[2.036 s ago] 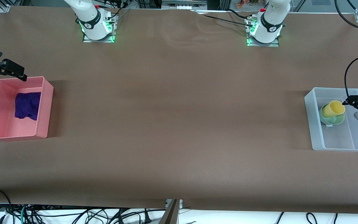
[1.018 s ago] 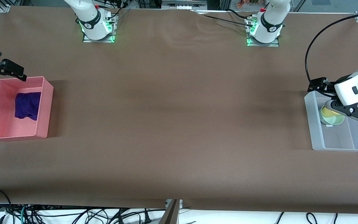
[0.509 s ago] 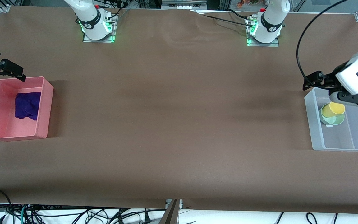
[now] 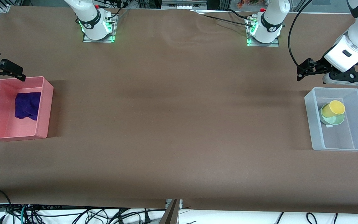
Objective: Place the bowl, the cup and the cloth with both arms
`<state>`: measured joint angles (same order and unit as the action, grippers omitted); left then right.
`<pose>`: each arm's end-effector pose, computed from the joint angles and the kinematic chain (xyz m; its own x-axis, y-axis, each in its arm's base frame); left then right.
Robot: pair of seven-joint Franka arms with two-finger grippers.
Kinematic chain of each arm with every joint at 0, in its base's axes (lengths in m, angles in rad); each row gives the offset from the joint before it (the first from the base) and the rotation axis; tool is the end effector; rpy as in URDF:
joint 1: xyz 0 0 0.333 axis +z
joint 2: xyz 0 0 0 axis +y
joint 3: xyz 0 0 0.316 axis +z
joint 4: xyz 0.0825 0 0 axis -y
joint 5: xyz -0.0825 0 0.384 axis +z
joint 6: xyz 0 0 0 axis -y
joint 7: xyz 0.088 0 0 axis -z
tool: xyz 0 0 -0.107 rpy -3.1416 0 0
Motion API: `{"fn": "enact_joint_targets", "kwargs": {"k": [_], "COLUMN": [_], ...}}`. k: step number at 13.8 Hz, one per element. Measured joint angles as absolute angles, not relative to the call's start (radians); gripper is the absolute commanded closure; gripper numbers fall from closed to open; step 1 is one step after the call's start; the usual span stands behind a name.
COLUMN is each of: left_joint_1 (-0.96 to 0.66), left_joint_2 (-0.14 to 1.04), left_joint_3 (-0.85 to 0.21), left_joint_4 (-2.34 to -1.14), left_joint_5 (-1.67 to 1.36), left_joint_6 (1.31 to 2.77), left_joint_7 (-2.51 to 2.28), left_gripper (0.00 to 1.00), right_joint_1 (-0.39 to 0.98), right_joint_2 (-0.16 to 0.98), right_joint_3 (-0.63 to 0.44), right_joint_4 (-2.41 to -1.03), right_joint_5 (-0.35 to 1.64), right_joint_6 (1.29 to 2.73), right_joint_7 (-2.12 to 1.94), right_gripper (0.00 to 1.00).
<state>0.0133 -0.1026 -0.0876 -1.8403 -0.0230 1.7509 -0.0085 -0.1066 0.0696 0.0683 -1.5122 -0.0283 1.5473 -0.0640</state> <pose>0.5298 -0.0434 0.5673 0.9980 -0.0613 0.0127 -0.0615 -0.9980 0.0138 0.5728 -0.0265 0.6109 0.9990 0.0250 -0.0358 0.0258 -0.9994 0.0213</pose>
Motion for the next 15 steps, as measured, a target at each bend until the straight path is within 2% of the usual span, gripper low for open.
{"fn": "enact_joint_targets", "kwargs": {"k": [15], "left_joint_1": [0.000], "left_joint_2": [-0.065], "left_joint_3": [-0.060], "left_joint_4": [-1.818], "left_joint_5": [-0.023], "left_joint_6": [1.747], "left_joint_7": [-0.017], "left_gripper": [0.00], "right_joint_1": [-0.107], "right_joint_2": [0.070], "right_joint_3": [0.068], "right_joint_4": [-1.512], "right_joint_5": [-0.028], "right_joint_6": [1.547], "right_joint_7": [-0.064], "right_gripper": [0.00]}}
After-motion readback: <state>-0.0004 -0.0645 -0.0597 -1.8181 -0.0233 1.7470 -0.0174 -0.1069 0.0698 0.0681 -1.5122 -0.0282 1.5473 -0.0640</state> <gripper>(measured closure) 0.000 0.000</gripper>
